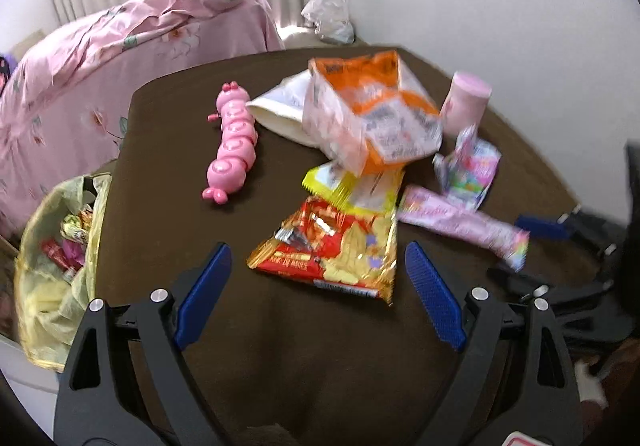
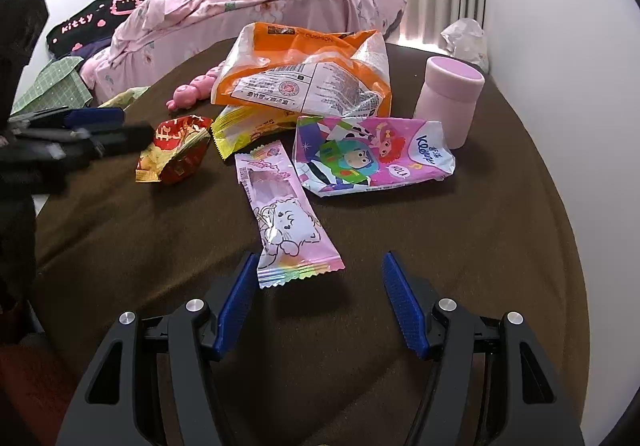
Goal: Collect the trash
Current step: 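Move both tools back over the table of snacks, then grasp the red-gold wrapper with the left tool while the right tool grasps the pink popsicle wrapper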
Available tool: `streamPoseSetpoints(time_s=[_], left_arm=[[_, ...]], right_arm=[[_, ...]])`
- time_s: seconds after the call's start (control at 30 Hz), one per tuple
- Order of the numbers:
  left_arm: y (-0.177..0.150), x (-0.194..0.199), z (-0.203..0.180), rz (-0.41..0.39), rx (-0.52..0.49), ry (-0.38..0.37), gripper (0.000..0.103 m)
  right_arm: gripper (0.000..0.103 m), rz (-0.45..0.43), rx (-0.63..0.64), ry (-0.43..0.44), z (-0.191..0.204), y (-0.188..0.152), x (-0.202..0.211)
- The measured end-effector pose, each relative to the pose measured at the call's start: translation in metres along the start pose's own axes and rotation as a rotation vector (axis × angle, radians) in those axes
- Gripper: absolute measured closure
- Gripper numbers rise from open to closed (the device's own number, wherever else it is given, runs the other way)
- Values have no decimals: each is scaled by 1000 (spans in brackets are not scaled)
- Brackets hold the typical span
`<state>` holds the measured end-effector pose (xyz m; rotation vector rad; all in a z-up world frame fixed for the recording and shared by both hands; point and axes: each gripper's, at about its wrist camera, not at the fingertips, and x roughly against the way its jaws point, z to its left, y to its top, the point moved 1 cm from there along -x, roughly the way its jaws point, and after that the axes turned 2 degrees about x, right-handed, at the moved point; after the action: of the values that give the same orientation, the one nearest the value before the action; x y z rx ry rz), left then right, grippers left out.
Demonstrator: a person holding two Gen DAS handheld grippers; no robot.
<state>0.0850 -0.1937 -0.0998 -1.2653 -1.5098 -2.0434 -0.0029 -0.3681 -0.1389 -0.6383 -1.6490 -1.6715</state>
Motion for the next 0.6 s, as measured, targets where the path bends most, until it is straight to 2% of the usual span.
streamPoseSetpoints(time_s=[0.13,0.23,0.33,0.37,0.43,0.47,0.53,0.6], left_arm=[[-6,-8,20,30,24,74,23],[-10,-5,53,32,95,137,23],[-15,1,83,31,187,134,23],[-16,3,90,27,214,109,23],[-17,10,101,13,282,-12,23],[-16,15,103,1,310,-114,23],[-12,23,95,-30,275,-228,23],[-6,28,79,-67,171,-258,23]], right_arm=[[41,-2,-8,19,-3,-1,1],[41,-8,-10,30,-4,-3,2],[41,-13,8,12,0,-4,2],[41,-16,13,7,1,-4,2],[41,-17,11,9,1,-4,3],[41,-17,10,10,1,-5,3],[41,-17,11,9,1,-4,3],[41,-17,10,10,0,-5,3]])
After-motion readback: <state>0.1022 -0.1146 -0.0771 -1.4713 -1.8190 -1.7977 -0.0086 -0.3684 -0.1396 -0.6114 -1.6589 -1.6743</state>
